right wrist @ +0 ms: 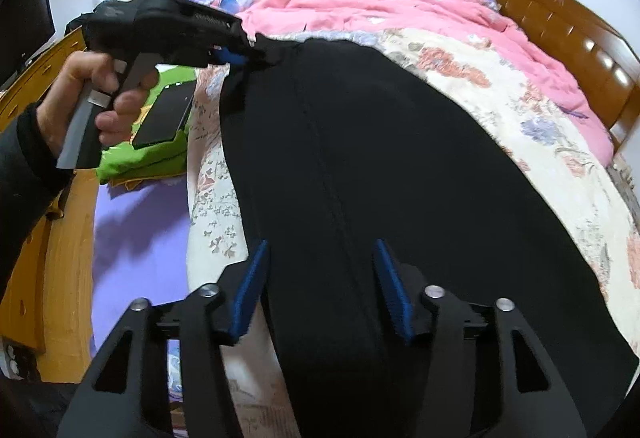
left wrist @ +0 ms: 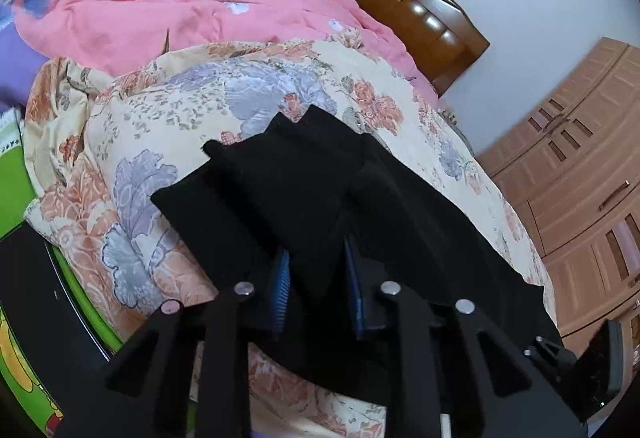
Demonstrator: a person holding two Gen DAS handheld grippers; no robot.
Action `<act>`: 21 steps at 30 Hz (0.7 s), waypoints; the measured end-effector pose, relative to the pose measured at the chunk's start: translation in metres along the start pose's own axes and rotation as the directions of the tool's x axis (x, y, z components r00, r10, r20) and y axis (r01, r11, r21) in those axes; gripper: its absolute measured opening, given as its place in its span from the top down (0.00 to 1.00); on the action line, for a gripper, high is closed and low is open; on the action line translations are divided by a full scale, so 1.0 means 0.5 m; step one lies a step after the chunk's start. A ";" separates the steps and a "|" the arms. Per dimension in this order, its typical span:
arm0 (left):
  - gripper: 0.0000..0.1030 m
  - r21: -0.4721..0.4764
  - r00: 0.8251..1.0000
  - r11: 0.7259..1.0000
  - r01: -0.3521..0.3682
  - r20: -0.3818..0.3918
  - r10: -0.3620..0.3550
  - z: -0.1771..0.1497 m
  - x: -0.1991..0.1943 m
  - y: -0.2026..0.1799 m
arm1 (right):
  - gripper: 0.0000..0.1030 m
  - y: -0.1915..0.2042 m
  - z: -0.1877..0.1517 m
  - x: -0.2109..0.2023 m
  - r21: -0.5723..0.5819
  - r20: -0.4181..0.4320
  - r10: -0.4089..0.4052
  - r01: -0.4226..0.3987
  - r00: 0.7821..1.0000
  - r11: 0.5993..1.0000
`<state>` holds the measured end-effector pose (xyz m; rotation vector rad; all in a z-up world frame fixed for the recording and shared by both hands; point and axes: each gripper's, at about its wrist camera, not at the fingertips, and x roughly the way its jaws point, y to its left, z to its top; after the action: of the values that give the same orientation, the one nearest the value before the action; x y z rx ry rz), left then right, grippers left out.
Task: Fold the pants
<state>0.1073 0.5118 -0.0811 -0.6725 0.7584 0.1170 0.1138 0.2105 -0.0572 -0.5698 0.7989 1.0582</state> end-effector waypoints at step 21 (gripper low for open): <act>0.85 0.085 0.989 0.991 -0.106 0.116 0.096 -0.017 -0.101 -0.056 | 0.92 0.060 0.044 -0.021 -0.135 0.087 -0.001 0.013 0.996 0.991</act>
<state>0.0745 0.4913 -0.0373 -0.5368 0.6856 0.2101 0.0899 0.2331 -0.0366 -0.6370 0.6521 1.1292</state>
